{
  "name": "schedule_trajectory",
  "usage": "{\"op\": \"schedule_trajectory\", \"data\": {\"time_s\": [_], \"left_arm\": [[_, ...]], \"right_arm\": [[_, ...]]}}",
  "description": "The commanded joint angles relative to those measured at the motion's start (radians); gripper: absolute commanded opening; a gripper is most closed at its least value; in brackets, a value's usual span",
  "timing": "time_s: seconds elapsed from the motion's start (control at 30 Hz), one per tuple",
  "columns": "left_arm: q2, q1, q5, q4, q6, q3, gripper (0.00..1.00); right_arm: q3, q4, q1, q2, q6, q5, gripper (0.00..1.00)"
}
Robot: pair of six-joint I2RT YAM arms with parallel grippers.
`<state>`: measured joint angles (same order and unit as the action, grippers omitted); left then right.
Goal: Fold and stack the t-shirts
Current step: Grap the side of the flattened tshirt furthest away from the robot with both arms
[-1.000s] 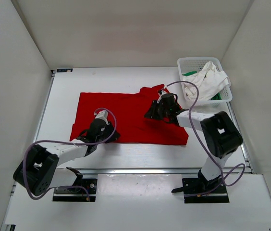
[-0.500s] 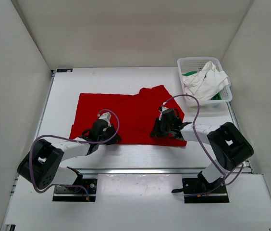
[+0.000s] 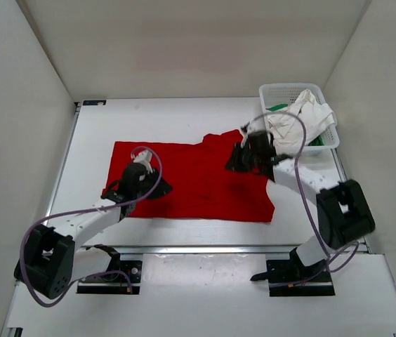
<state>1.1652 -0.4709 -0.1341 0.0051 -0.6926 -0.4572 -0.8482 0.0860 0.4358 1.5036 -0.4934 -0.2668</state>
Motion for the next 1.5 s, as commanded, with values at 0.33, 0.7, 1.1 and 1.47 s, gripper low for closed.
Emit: {"op": "schedule_trajectory", "data": {"time_s": [0.33, 0.7, 1.1, 1.47], "left_arm": [[0.013, 0.087, -0.084, 0.061, 0.015, -0.054, 0.33], [0.045, 0.046, -0.071, 0.093, 0.016, -0.032, 0.33], [0.036, 0.08, -0.067, 0.081, 0.03, -0.057, 0.34], [0.005, 0.089, -0.068, 0.09, 0.018, -0.044, 0.33]], "right_arm": [[-0.888, 0.177, -0.22, 0.654, 0.182, 0.199, 0.26], [-1.16, 0.285, -0.224, 0.879, 0.144, 0.161, 0.49], [-1.152, 0.32, -0.21, 0.865, 0.069, 0.046, 0.17], [-0.705, -0.018, -0.138, 0.457, 0.145, 0.092, 0.03]]}}
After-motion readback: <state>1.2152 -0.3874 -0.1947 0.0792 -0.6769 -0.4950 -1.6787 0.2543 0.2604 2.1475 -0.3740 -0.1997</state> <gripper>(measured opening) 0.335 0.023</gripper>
